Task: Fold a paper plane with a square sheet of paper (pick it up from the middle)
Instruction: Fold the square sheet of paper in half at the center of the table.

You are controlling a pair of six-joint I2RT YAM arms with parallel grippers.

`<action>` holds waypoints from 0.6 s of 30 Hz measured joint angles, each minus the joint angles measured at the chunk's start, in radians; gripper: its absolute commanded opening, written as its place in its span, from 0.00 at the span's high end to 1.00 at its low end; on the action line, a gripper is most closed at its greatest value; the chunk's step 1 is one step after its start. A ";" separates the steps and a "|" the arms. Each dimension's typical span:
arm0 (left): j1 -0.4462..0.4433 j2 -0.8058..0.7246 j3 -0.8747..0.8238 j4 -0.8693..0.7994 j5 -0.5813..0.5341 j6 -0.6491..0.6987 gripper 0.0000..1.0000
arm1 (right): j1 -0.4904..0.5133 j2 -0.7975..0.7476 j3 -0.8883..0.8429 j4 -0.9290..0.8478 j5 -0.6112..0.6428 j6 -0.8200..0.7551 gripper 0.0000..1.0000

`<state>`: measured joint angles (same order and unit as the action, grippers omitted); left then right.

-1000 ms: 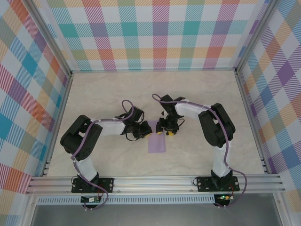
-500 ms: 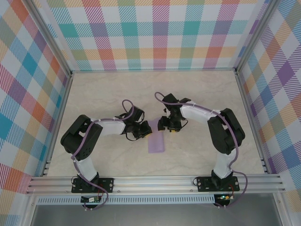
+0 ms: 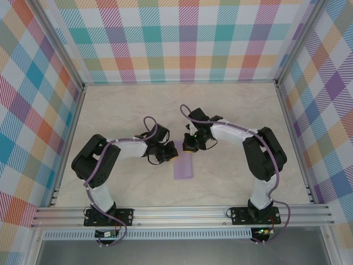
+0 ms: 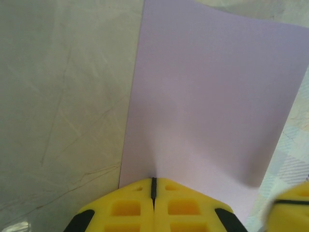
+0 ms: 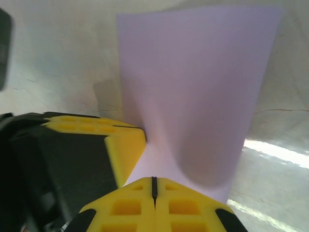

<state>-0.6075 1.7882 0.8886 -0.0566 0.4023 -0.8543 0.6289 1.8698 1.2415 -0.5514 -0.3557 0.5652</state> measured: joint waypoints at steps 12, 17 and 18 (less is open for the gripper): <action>-0.001 0.015 0.039 -0.068 -0.004 0.007 1.00 | 0.007 0.101 0.017 0.013 -0.018 -0.006 1.00; -0.006 0.018 0.051 -0.093 -0.021 0.006 1.00 | 0.002 0.093 -0.016 0.045 -0.006 -0.036 1.00; -0.006 0.018 0.051 -0.093 -0.022 0.005 1.00 | -0.002 0.089 -0.027 0.059 -0.007 -0.042 1.00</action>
<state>-0.6140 1.8061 0.9394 -0.1497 0.3801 -0.8490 0.6270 1.9583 1.2140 -0.4927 -0.3626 0.5232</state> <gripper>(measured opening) 0.040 0.044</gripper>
